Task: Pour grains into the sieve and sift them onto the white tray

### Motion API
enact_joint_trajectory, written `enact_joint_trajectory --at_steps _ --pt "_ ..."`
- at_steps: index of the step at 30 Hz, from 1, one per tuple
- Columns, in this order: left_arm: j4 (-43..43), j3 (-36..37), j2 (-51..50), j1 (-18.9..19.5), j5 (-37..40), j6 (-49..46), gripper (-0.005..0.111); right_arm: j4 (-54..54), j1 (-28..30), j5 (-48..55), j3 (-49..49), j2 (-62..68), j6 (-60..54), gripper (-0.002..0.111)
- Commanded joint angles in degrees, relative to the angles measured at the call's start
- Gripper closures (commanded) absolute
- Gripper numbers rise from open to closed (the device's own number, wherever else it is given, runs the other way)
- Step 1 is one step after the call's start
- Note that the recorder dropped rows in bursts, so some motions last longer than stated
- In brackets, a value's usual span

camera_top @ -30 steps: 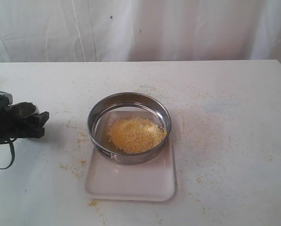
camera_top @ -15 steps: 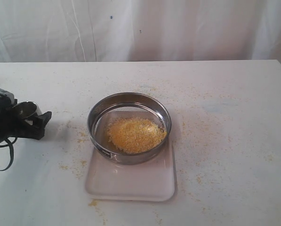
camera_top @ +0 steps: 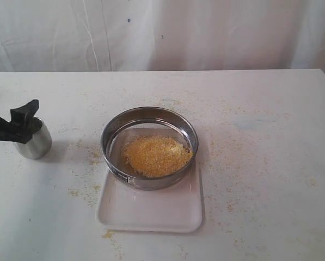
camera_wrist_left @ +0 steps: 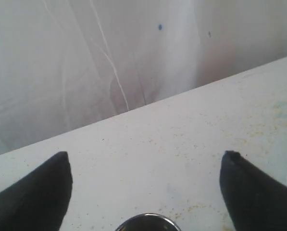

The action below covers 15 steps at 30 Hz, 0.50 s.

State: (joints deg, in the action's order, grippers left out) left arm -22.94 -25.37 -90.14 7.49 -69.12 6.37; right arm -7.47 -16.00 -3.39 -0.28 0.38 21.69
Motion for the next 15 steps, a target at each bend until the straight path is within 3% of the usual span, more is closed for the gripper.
enact_joint_trajectory --at_steps 1,4,5,10,15 --pt "0.08 4.99 10.0 -0.24 4.29 6.39 0.038 0.13 0.0 -0.49 0.28 -0.38 -0.08 0.108" --pt "-0.67 7.96 17.26 -0.24 8.2 12.62 0.055 0.13 0.0 -0.49 0.28 -0.38 -0.08 0.108" --pt "-1.45 9.8 22.54 -0.24 10.16 15.84 0.067 0.13 0.0 -0.49 0.28 -0.38 -0.08 0.108" --pt "-2.25 16.16 39.76 -0.24 15.21 18.22 0.106 0.13 0.0 -0.49 0.28 -0.38 -0.08 0.108" --pt "-11.97 18.19 55.21 -0.24 14.79 33.51 0.107 0.13 0.0 -0.49 0.28 -0.38 -0.08 0.108"
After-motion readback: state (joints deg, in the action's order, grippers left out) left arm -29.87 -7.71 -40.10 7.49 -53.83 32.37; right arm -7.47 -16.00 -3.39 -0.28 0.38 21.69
